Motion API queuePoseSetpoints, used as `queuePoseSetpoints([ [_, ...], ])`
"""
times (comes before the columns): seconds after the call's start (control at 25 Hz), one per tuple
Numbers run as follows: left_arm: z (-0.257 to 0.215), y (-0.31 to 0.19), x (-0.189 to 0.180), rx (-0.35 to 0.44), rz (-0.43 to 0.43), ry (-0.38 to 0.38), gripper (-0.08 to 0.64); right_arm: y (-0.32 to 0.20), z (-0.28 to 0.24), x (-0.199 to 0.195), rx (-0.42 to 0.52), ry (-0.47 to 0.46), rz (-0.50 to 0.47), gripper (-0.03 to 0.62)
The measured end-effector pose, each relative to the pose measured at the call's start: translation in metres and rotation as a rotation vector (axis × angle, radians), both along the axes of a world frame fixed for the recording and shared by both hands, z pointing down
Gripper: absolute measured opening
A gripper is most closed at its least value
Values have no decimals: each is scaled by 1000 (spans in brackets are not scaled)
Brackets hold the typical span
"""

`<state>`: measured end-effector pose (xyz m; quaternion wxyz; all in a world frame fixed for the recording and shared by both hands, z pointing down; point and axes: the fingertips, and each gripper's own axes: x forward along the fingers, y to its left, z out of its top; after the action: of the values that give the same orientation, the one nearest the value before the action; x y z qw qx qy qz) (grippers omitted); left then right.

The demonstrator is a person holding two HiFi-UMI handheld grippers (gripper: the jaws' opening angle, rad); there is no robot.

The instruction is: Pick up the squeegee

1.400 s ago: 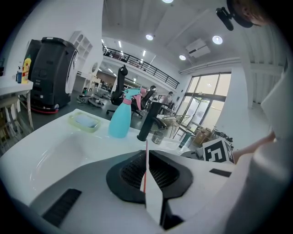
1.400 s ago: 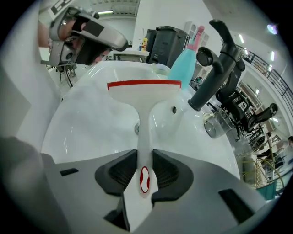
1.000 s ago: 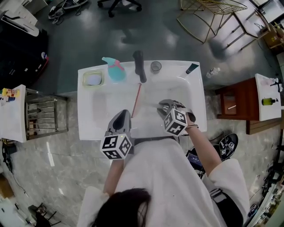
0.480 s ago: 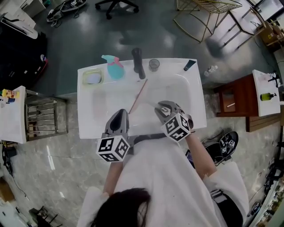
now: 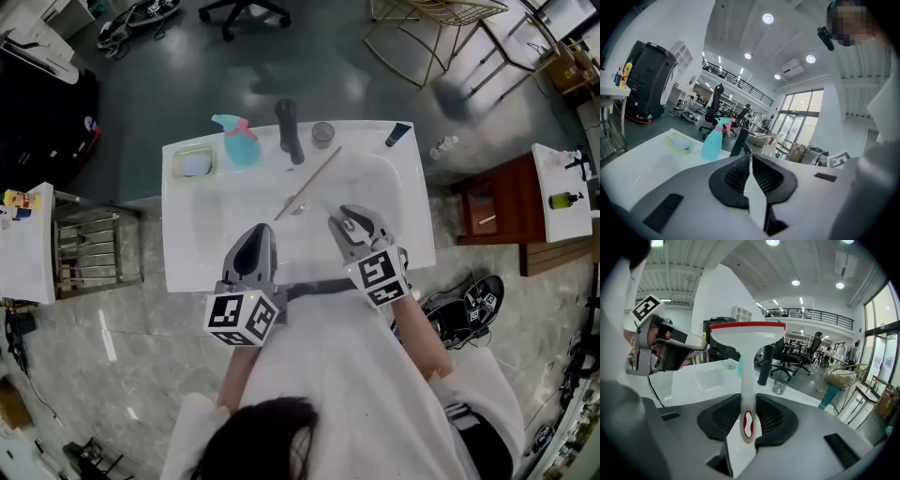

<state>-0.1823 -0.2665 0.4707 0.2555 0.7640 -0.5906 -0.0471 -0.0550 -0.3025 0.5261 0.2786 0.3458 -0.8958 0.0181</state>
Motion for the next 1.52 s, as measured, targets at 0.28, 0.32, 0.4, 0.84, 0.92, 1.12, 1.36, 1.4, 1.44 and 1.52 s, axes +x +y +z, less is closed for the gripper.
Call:
queuePoseSetpoints([
  [0.28,-14,-8,15,45,42,-26,40,-10,-33,3,61,-108,121,121],
  [0.32,-15,-10,17,47,49,-28,40,-11,-36,3,67,-120,132,121],
  [0.4,-17,-12,20,51,57,-30,40,-12,-42,3,77,-141,148,121],
  [0.84,-24,-21,40,78,83,-31,40,-7,-58,7,50,-301,274,121],
  [0.92,-23,-22,43,77,87,-32,40,-5,-61,7,52,-322,288,121],
  [1.12,-20,-23,52,76,96,-42,40,-1,-66,8,46,-373,319,121],
  [1.36,-14,-22,59,70,92,-105,40,-1,-68,11,42,-387,338,121],
  [1.4,-13,-21,59,66,89,-106,40,0,-68,11,41,-386,339,121],
  [1.44,-12,-21,60,65,87,-109,40,0,-68,12,38,-386,340,121],
  [1.52,-12,-21,61,67,88,-119,40,0,-68,11,33,-387,341,121],
])
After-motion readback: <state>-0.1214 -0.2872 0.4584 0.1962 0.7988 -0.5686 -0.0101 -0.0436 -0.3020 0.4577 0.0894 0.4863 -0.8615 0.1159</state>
